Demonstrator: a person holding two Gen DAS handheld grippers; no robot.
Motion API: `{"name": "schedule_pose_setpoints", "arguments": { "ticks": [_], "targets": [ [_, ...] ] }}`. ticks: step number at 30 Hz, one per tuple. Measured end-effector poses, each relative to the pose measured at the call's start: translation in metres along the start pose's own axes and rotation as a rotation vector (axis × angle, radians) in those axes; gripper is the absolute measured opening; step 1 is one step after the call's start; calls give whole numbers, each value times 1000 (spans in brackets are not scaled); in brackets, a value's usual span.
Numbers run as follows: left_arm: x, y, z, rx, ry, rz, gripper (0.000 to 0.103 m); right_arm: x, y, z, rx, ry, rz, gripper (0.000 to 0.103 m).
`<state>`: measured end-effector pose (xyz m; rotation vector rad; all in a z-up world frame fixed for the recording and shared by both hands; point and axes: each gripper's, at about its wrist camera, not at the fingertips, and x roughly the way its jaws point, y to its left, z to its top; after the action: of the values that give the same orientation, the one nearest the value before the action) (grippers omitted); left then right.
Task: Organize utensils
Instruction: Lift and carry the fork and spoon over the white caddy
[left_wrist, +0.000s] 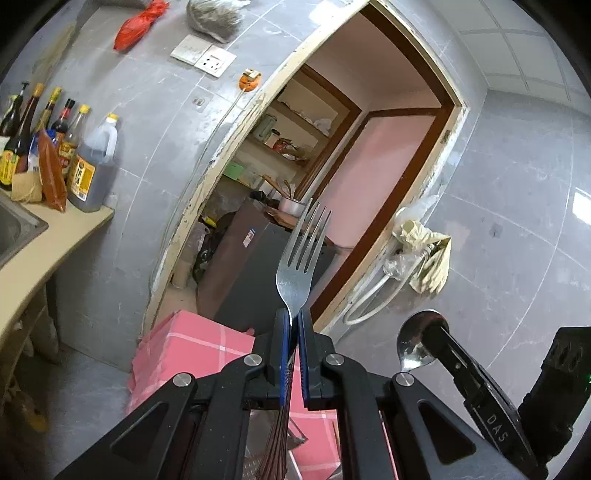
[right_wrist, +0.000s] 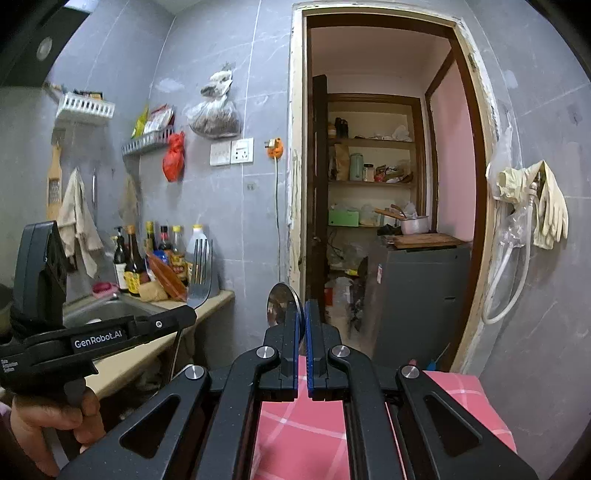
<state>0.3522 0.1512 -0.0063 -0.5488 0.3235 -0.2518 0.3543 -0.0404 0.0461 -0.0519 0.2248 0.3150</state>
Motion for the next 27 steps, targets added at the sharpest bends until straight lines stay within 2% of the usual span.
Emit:
{"name": "schedule_pose_setpoints", "arguments": {
  "ticks": [7, 14, 27],
  "targets": [
    [10, 14, -12, 11, -7, 15, 5, 12, 21, -14, -80, 17, -24, 3],
    [6, 17, -23, 57, -17, 28, 5, 10, 36, -27, -158, 37, -13, 3],
    [-19, 9, -40, 144, 13, 35, 6, 0, 39, -39, -158, 70, 25, 4]
  ]
}}
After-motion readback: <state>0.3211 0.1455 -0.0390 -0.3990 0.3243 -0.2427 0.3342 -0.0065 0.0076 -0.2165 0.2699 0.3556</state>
